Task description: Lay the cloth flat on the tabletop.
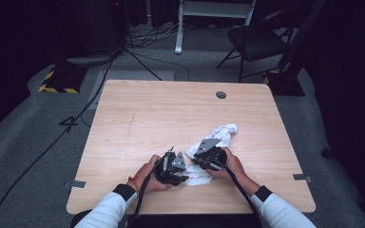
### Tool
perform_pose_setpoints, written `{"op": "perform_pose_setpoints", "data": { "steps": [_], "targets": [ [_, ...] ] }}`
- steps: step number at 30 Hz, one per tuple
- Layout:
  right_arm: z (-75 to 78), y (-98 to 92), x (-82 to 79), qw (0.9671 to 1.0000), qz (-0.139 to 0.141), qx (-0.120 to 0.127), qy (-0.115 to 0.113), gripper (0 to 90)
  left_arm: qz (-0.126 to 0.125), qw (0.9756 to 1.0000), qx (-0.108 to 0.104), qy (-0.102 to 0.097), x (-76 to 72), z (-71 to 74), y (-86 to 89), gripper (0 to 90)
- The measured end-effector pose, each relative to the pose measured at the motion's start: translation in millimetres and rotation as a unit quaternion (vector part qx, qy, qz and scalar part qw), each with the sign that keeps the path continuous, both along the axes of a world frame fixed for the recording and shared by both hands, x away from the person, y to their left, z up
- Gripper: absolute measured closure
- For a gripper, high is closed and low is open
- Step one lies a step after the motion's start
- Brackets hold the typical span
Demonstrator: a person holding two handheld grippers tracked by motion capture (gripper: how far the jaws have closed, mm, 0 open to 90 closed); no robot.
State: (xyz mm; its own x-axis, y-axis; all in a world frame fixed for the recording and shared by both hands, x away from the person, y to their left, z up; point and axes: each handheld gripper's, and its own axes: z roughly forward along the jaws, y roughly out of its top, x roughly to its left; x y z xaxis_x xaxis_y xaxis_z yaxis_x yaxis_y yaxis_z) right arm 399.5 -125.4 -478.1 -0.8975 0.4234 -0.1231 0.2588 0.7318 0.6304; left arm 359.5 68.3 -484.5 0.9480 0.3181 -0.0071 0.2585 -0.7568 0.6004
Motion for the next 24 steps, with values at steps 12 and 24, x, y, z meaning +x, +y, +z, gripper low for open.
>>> {"op": "perform_pose_setpoints", "data": {
  "steps": [12, 24],
  "targets": [
    [33.6, -50.4, -13.2, 0.9971, -0.035, 0.062, -0.028, 86.3, 0.002, 1.0, 0.003, 0.0, 0.0, 0.3, -0.8, 63.3],
    [34.8, -136.1, -52.3, 0.9932, -0.087, 0.07, -0.032, 85.8, -0.002, 1.0, 0.001, 0.006, 0.3, 1.0, -5.6, 62.9]
  ]
}}
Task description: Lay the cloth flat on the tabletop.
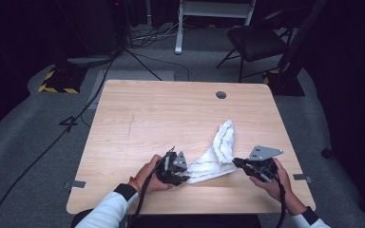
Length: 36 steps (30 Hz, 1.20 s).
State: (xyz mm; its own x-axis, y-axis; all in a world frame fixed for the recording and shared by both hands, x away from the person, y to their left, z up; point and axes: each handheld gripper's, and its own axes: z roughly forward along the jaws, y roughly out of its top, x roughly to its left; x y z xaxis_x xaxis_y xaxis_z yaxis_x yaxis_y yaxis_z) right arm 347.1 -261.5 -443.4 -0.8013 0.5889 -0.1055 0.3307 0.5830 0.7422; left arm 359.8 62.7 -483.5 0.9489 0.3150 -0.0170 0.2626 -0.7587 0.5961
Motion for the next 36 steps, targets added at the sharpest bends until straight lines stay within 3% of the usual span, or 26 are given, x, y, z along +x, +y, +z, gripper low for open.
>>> {"op": "perform_pose_setpoints", "data": {
  "steps": [7, 11, 13, 17, 21, 26, 29, 31, 34, 36],
  "targets": [
    [-18.0, -29.4, -19.3, 0.999, -0.031, -0.014, 0.028, 83.6, -0.013, 0.9999, -0.005, -0.01, -3.7, 5.6, -13.1, 54.4],
    [-26.7, -37.3, -23.9, 0.9973, -0.048, -0.033, 0.044, 72.7, -0.01, 0.9995, -0.021, -0.019, 0.4, 12.2, -22.1, 47.5],
    [-26.9, -39.8, -25.5, 0.9965, -0.064, -0.04, 0.038, 59.6, -0.007, 0.9993, -0.028, -0.024, 3.7, 14.6, -27.4, 44.8],
    [-20.2, -45.0, -24.1, 0.9959, -0.085, -0.018, 0.026, 49.4, -0.013, 0.999, -0.034, -0.028, 12.2, 17.0, -45.8, 40.9],
    [-16.0, -40.1, -23.6, 0.997, -0.076, 0.0, 0.011, 42.9, -0.014, 0.9986, -0.037, -0.034, 20.9, 17.4, -68.4, 37.1],
    [-13.8, -24.3, -26.9, 0.9991, -0.039, -0.005, -0.013, 41.0, -0.009, 0.9977, -0.063, -0.022, 35.9, 13.0, -90.1, 37.4],
    [-18.2, -11.4, -27.4, 0.9997, -0.015, -0.018, -0.012, 41.0, -0.005, 0.9987, -0.041, -0.028, 41.7, 4.9, -101.0, 38.1],
    [-21.6, -6.1, -26.3, 0.9996, -0.004, -0.026, -0.005, 41.4, -0.006, 0.9991, -0.037, -0.02, 46.5, -1.4, -104.8, 40.0],
    [-28.3, 0.6, -24.2, 0.9985, 0.004, -0.054, -0.003, 47.9, -0.011, 0.9991, -0.036, -0.021, 49.4, -5.2, -104.7, 50.2],
    [-32.7, 0.7, -21.4, 0.9973, -0.001, -0.073, -0.006, 63.5, -0.016, 0.9987, -0.036, -0.032, 49.9, -3.4, -102.3, 61.1]
  ]
}}
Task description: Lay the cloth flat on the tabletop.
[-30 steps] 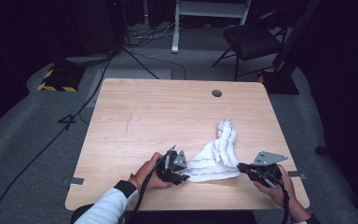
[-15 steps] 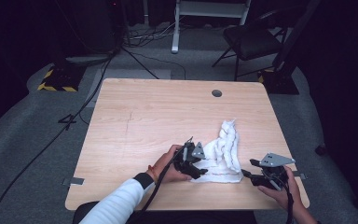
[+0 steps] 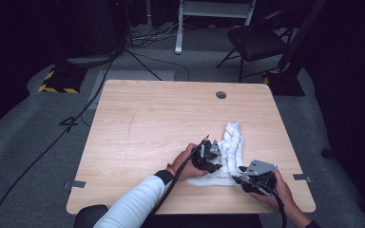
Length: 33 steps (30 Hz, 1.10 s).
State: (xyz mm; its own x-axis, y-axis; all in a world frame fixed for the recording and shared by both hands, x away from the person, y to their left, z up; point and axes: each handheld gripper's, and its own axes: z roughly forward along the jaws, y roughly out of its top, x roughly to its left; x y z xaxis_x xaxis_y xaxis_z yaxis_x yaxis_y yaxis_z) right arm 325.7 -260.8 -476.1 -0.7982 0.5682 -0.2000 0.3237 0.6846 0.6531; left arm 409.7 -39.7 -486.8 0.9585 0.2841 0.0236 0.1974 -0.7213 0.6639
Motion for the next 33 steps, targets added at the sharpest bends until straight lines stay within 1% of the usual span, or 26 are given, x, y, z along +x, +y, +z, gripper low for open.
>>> {"op": "perform_pose_setpoints", "data": {
  "steps": [1, 2, 3, 4, 5, 6, 7, 8, 9, 11, 14, 16, 17, 18, 20, 21, 22, 23, 24, 25, 26, 28, 29, 31, 32, 33],
  "targets": [
    [-0.8, -1.2, 0.8, 1.0, 0.0, 0.002, 0.001, 66.2, -0.002, 1.0, -0.005, -0.001, 0.9, 2.2, 2.8, 65.1],
    [-1.1, -3.3, 1.6, 1.0, -0.008, 0.001, 0.0, 72.5, -0.003, 1.0, -0.007, -0.001, 1.5, 3.2, 4.8, 70.5],
    [-0.7, -5.2, 2.1, 0.9999, -0.01, 0.0, -0.002, 76.8, -0.002, 1.0, -0.006, -0.005, 2.2, 5.5, 8.8, 75.3],
    [0.6, -8.6, 2.1, 0.9999, -0.014, 0.003, -0.005, 79.1, -0.003, 0.9999, -0.007, -0.01, 3.1, 6.4, 10.9, 79.9],
    [1.8, -10.7, 2.0, 0.9998, -0.019, 0.004, -0.007, 81.2, -0.004, 0.9999, -0.001, -0.016, 4.0, 8.0, 13.9, 83.7],
    [3.2, -14.0, 2.0, 0.9996, -0.024, 0.004, -0.01, 83.0, 0.001, 0.9995, 0.003, -0.031, 4.3, 8.7, 16.5, 87.2],
    [4.8, -17.5, 2.0, 0.9995, -0.03, 0.009, -0.008, 84.1, 0.005, 0.9995, 0.001, -0.032, 6.2, 9.9, 20.3, 89.5],
    [5.9, -21.2, 2.1, 0.9992, -0.037, 0.012, -0.007, 84.5, 0.01, 0.9996, -0.003, -0.027, 9.5, 11.1, 26.7, 89.9],
    [7.4, -27.0, 2.7, 0.9987, -0.048, 0.016, -0.009, 85.0, 0.014, 0.9994, -0.003, -0.03, 10.7, 11.9, 29.9, 90.0],
    [8.7, -34.2, 3.6, 0.9978, -0.062, 0.024, -0.008, 85.4, 0.025, 0.9993, -0.01, -0.024, 14.6, 12.9, 37.5, 90.0],
    [8.8, -46.8, 6.2, 0.9962, -0.085, 0.022, -0.003, 85.8, 0.036, 0.9988, -0.031, -0.013, 20.5, 14.3, 46.9, 89.8],
    [7.1, -54.3, 8.5, 0.9945, -0.102, 0.02, 0.011, 85.7, 0.037, 0.9987, -0.033, -0.014, 21.2, 13.6, 46.5, 87.3],
    [5.6, -59.8, 9.3, 0.9928, -0.117, 0.017, 0.017, 85.1, 0.037, 0.9987, -0.032, -0.014, 20.7, 13.3, 45.6, 85.2],
    [4.6, -63.1, 9.5, 0.9914, -0.128, 0.016, 0.019, 84.1, 0.035, 0.9988, -0.031, -0.014, 20.1, 13.2, 44.5, 83.7],
    [2.1, -72.0, 10.3, 0.9873, -0.155, 0.016, 0.03, 80.7, 0.035, 0.9987, -0.032, -0.016, 18.3, 13.6, 41.4, 81.6],
    [0.7, -76.1, 10.6, 0.9846, -0.171, 0.013, 0.034, 73.1, 0.035, 0.9987, -0.032, -0.017, 17.9, 14.4, 40.5, 79.3],
    [0.1, -78.2, 11.0, 0.9825, -0.183, 0.01, 0.033, 65.2, 0.037, 0.9985, -0.038, -0.016, 17.0, 14.7, 39.0, 77.6],
    [-0.6, -80.6, 11.9, 0.9792, -0.2, 0.008, 0.032, 59.4, 0.041, 0.9982, -0.04, -0.016, 16.4, 15.7, 36.3, 75.2],
    [-0.2, -84.0, 13.1, 0.9772, -0.209, 0.013, 0.034, 54.2, 0.042, 0.998, -0.046, -0.013, 16.0, 16.9, 34.0, 69.0],
    [0.6, -85.2, 13.5, 0.9764, -0.213, 0.02, 0.031, 50.2, 0.037, 0.9977, -0.056, -0.008, 16.1, 17.6, 32.5, 64.9],
    [1.4, -85.5, 13.6, 0.9763, -0.214, 0.021, 0.028, 48.2, 0.037, 0.9972, -0.065, -0.004, 15.6, 19.0, 29.2, 62.5],
    [3.9, -83.8, 12.7, 0.9786, -0.203, 0.03, 0.013, 46.9, 0.04, 0.9967, -0.07, -0.005, 15.9, 20.9, 21.4, 50.0],
    [5.5, -81.5, 11.5, 0.9806, -0.193, 0.034, 0.001, 46.0, 0.038, 0.9967, -0.073, 0.001, 16.5, 21.5, 17.1, 48.2],
    [7.2, -78.1, 10.1, 0.9825, -0.182, 0.035, -0.013, 45.7, 0.042, 0.9967, -0.069, -0.004, 17.2, 21.4, 8.3, 42.0],
    [7.7, -76.2, 9.5, 0.9828, -0.18, 0.037, -0.02, 44.6, 0.037, 0.9974, -0.062, -0.002, 18.7, 20.6, 2.9, 38.5],
    [7.7, -74.8, 9.0, 0.9839, -0.172, 0.041, -0.028, 44.4, 0.037, 0.9979, -0.054, 0.0, 20.7, 18.5, -4.2, 36.8]
  ]
}}
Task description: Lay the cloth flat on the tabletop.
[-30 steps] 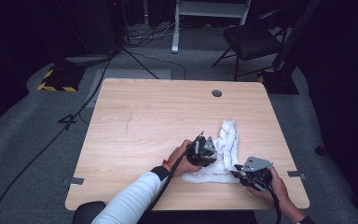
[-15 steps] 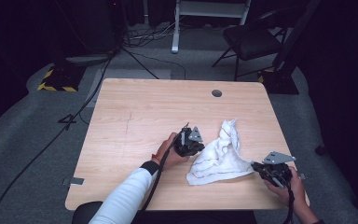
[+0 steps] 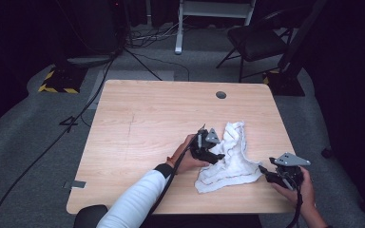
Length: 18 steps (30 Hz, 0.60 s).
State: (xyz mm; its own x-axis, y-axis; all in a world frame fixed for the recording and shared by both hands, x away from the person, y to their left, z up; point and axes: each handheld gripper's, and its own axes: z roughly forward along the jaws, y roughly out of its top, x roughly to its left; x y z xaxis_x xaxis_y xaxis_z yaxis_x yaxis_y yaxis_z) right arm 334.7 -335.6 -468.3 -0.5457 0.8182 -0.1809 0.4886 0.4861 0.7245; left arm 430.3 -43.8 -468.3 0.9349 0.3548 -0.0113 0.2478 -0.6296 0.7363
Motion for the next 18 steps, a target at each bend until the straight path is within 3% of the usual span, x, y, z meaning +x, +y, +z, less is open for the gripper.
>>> {"op": "perform_pose_setpoints", "data": {
  "steps": [3, 5, 8, 10, 14, 18],
  "targets": [
    [-1.9, 4.8, -0.5, 0.9998, 0.014, -0.006, -0.009, 45.9, 0.016, 0.9997, 0.017, 0.007, 7.7, -5.3, -13.5, 32.2],
    [-3.4, 6.2, 0.2, 0.9997, 0.021, -0.002, -0.008, 48.2, 0.018, 0.9994, 0.017, 0.024, 12.8, -7.7, -18.3, 33.0],
    [-5.3, 7.0, 0.3, 0.9994, 0.033, 0.004, -0.003, 51.0, 0.009, 0.999, 0.033, 0.027, 18.2, -13.7, -24.7, 47.3],
    [-6.0, 9.0, -0.9, 0.9991, 0.043, 0.007, -0.002, 59.5, -0.007, 0.9989, 0.038, 0.025, 18.8, -17.5, -26.7, 60.2],
    [-6.6, 14.8, -3.7, 0.9972, 0.074, -0.001, -0.002, 74.8, -0.015, 0.9993, 0.034, 0.009, 18.0, -15.8, -24.3, 80.2],
    [-6.8, 14.6, -4.1, 0.9967, 0.082, -0.005, -0.002, 84.5, -0.015, 0.9993, 0.03, -0.016, 17.7, -8.3, -15.4, 84.5]
  ]
}}
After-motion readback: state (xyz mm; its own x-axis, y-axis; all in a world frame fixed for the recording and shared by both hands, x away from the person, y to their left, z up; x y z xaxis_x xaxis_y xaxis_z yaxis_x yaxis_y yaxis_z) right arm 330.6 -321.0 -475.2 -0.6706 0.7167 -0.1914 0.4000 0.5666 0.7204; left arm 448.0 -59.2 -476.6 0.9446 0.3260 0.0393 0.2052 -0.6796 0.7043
